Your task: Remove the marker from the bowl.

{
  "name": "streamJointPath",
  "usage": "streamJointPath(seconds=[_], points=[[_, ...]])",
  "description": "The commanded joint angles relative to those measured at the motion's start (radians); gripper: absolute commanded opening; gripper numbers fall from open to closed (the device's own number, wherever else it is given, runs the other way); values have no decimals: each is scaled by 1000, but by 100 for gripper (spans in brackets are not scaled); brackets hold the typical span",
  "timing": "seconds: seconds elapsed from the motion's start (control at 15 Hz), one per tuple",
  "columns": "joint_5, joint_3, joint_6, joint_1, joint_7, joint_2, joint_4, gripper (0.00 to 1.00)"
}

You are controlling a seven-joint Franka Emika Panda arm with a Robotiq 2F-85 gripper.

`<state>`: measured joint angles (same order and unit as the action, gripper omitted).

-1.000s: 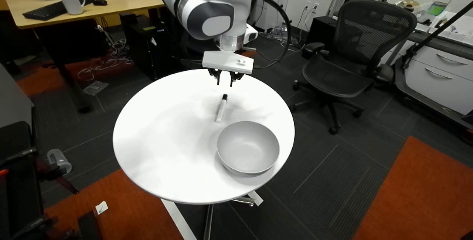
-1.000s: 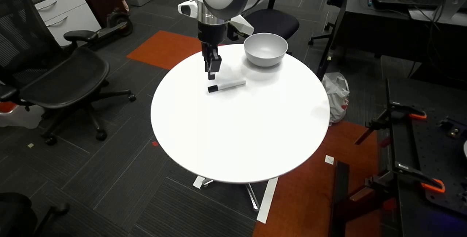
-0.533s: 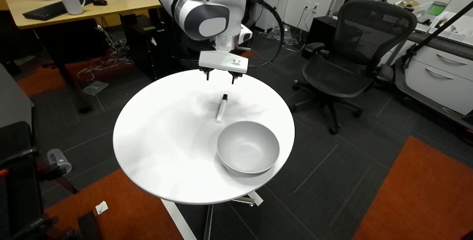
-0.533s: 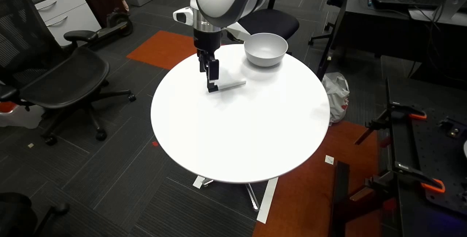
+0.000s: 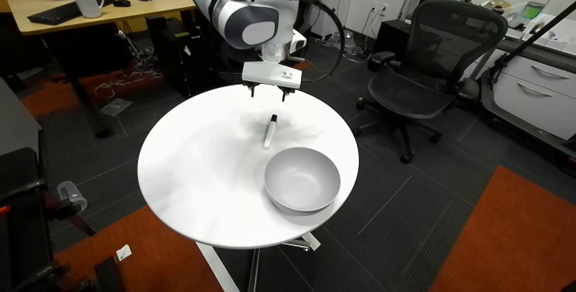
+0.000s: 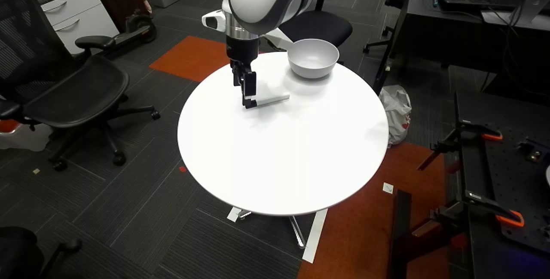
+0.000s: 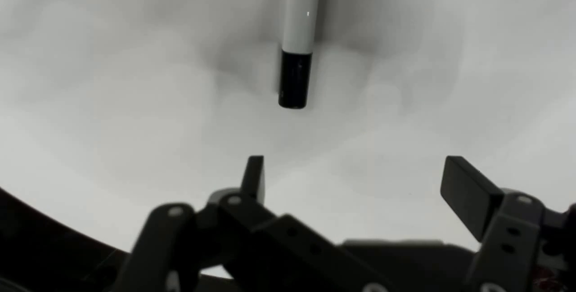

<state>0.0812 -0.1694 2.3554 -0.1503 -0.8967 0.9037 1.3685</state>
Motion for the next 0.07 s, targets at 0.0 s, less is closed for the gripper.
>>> streamJointPath(seconds=[0.0], points=[[-3, -2, -3, -2, 2, 3, -3, 100]])
